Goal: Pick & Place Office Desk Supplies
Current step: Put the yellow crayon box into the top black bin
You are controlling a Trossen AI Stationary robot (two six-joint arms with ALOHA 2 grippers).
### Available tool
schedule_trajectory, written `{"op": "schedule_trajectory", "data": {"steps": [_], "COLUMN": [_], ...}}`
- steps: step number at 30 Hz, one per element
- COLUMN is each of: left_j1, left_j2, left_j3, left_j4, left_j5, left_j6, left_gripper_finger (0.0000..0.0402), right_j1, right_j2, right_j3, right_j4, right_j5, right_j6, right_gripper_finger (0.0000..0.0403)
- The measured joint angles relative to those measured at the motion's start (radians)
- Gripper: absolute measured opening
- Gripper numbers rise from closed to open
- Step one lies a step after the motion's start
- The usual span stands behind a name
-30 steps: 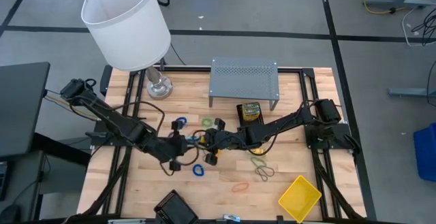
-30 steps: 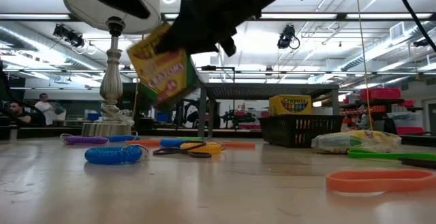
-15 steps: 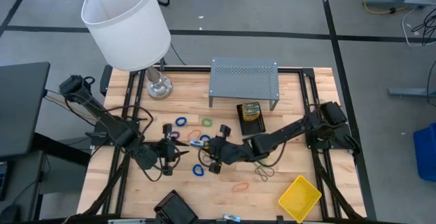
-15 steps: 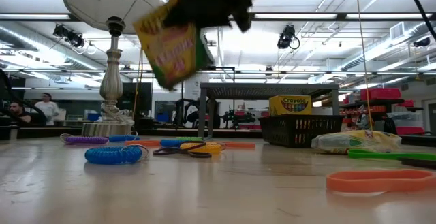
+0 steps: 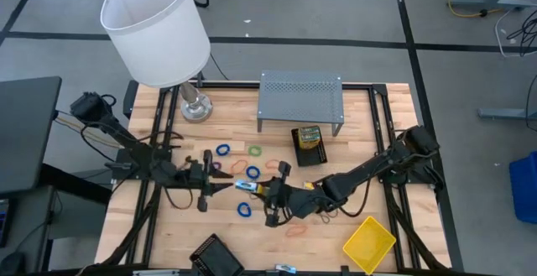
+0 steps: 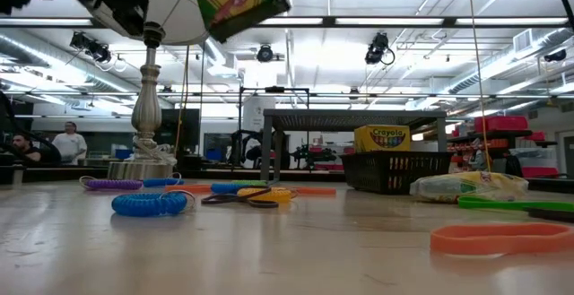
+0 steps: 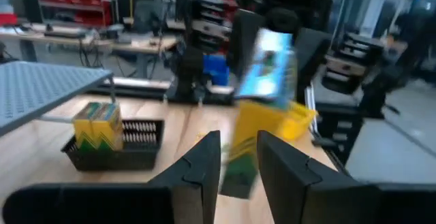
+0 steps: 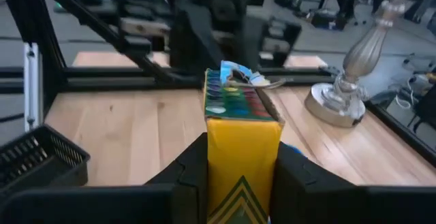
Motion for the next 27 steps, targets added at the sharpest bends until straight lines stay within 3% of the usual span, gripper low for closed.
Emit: {"op": "schedule_trajectory", "data": {"steps": [5, 10, 15, 21, 27], "left_j1": [0.069, 0.123, 0.137, 0.155, 0.183], "left_j2": [0.007, 0.007, 0.007, 0.036, 0.143], "left_j3": [-0.064, -0.077, -0.075, -0.072, -0.015], "left_j4": [0.091, 0.098, 0.144, 0.189, 0.261], "left_j5": [0.130, 0.248, 0.331, 0.392, 0.438], "left_j6": [-0.025, -0.087, -0.042, 0.000, 0.033], "left_gripper_finger": [0.0132, 0.0216, 0.0287, 0.0297, 0.0294], "right_j1": [0.004, 0.003, -0.004, -0.017, -0.036], "right_j2": [-0.001, -0.005, -0.005, -0.005, -0.005], "right_j3": [0.000, 0.000, 0.000, 0.000, 0.000], "right_j4": [0.041, 0.044, 0.044, 0.059, 0.112], "right_j5": [0.001, 0.001, 0.000, -0.006, -0.065], "right_j6": [-0.042, -0.049, -0.049, -0.067, -0.077], "right_gripper_finger": [0.0096, 0.0096, 0.0096, 0.0096, 0.0096]}}
